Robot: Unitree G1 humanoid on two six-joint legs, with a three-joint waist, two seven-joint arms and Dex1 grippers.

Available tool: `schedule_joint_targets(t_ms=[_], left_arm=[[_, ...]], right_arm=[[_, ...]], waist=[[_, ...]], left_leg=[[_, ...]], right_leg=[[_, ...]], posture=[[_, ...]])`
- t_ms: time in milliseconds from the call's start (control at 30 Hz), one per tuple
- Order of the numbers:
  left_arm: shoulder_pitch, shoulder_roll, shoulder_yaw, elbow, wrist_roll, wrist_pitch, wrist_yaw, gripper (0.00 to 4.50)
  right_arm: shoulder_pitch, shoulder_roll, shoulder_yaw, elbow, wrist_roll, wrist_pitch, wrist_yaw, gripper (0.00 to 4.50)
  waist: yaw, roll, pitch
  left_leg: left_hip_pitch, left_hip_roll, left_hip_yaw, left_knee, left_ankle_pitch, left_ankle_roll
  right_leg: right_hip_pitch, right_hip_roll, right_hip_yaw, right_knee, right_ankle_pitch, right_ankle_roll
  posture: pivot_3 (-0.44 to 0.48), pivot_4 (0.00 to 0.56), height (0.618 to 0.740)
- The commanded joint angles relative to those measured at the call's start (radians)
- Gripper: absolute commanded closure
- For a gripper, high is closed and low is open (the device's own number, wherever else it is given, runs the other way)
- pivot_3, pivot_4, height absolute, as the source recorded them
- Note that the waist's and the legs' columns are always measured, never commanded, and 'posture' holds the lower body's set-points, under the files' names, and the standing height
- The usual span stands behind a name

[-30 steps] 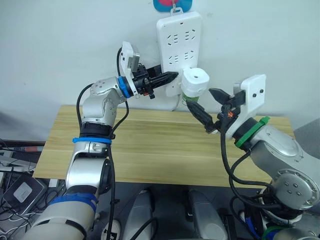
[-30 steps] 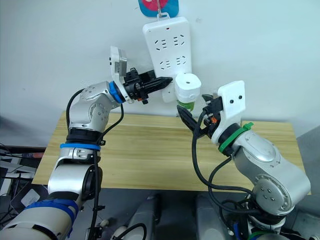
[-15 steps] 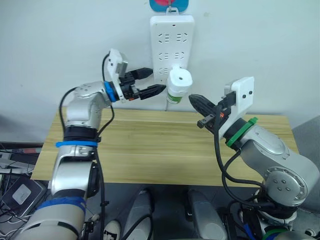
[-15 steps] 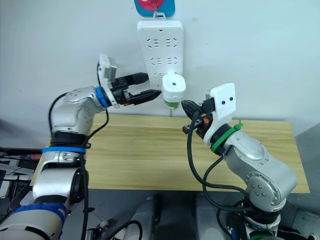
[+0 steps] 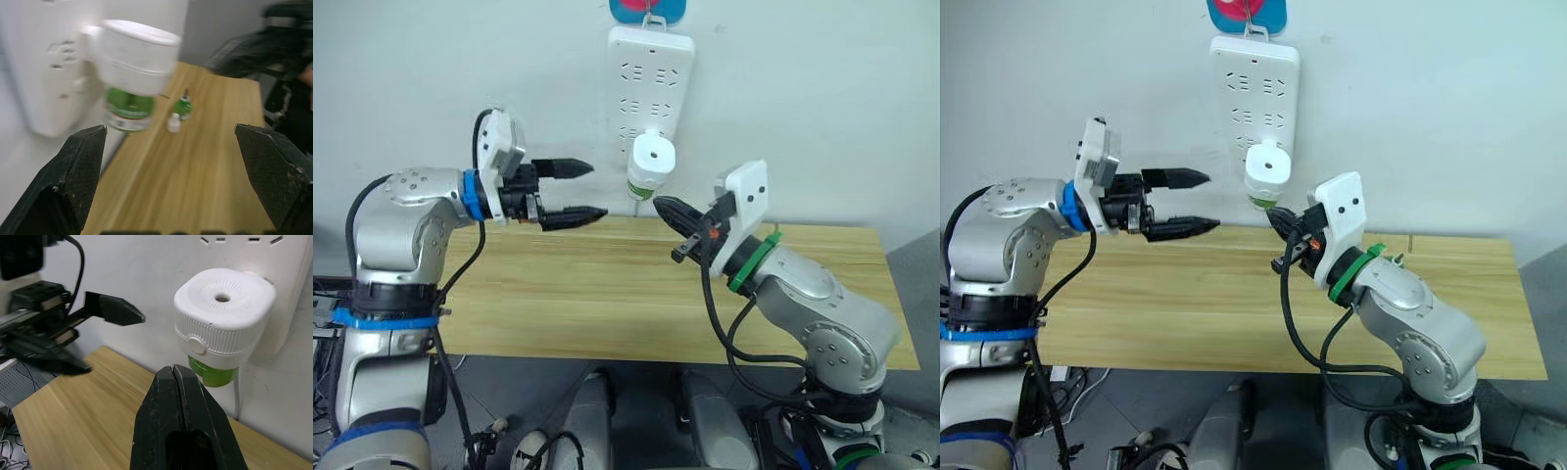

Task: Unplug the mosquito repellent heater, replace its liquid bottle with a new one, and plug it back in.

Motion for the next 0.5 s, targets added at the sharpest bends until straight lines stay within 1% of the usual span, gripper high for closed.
schedule_joint_targets(t_ms=[33,167,500], left_arm=[[0.013,0.005,0.04,-0.076,-0.032,0.016,0.051,0.02],[0.052,0.009,0.05,-0.131,-0.062,0.05,0.084,0.02],[0.035,0.004,0.034,-0.104,-0.061,0.033,0.106,0.02]], right_arm=[[-0.015,0.01,0.023,-0.003,-0.032,-0.059,0.0,4.5],[-0.029,0.021,0.036,0.028,-0.062,-0.081,-0.011,4.5],[-0.065,0.052,0.039,0.077,-0.112,-0.115,-0.02,4.5]], waist=[[0.003,0.0,0.0],[0.003,0.0,0.0],[0.004,0.0,0.0]], left_leg=[[0.0,0.0,0.0,0.0,0.0,0.0],[0.0,0.0,0.001,0.0,-0.001,0.001],[0.0,0.0,0.001,0.0,-0.001,0.001]], right_leg=[[0.0,0.0,0.0,0.0,0.0,0.0],[0.0,0.0,0.001,0.0,0.0,0.0],[0.0,0.0,0.001,0.0,0.0,0.0]], posture=[[0.093,0.307,0.74],[0.096,0.309,0.74],[0.093,0.314,0.74]])
